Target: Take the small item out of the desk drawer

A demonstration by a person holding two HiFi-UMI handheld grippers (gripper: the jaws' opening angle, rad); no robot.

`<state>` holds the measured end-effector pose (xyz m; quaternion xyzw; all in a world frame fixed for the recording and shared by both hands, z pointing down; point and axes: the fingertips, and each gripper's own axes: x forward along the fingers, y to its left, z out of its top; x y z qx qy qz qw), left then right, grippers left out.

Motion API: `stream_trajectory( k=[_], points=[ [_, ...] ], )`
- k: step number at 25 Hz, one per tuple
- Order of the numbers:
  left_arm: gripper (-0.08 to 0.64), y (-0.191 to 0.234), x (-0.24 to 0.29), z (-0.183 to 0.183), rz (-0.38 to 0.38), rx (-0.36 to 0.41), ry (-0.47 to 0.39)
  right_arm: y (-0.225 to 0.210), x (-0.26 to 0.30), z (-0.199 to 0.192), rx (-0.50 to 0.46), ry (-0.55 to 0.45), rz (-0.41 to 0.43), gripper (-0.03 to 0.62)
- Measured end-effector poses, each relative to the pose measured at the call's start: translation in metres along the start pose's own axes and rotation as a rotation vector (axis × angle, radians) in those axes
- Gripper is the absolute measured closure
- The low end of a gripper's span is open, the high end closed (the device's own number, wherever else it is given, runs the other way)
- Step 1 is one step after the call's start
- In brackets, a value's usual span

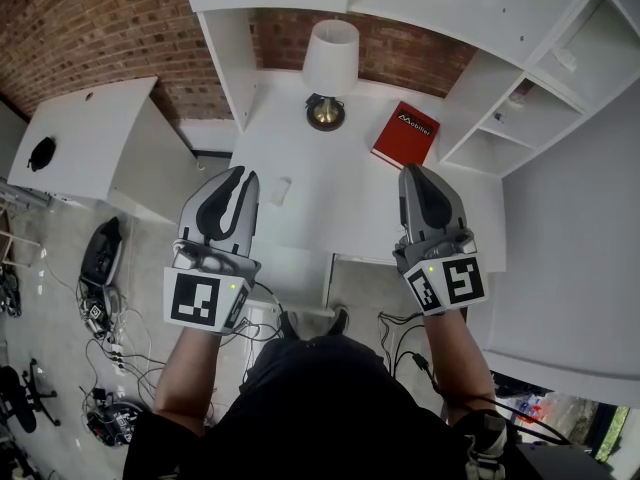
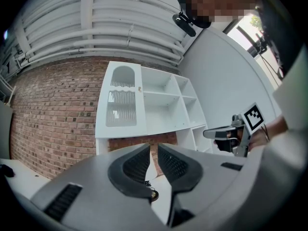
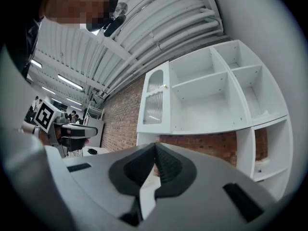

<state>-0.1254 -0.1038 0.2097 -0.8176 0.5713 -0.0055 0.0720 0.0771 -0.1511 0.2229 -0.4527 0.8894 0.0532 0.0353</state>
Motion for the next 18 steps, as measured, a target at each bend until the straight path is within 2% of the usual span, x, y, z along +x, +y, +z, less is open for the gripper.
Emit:
stream_trajectory(
  k=[10,18],
  points=[
    [0.509,-0.0014,0.0021,0.0062,-0.015,-0.004,-0.028,0.0017,0.0009,0.0009,-0.004,0.003,0.001,0.592],
    [0.511,-0.0016,0.0023,0.0005,-0.006,0.002,-0.017,0.0003,0.0006,-0.0015,-0.006,0.003,0.005,0.592]
  ],
)
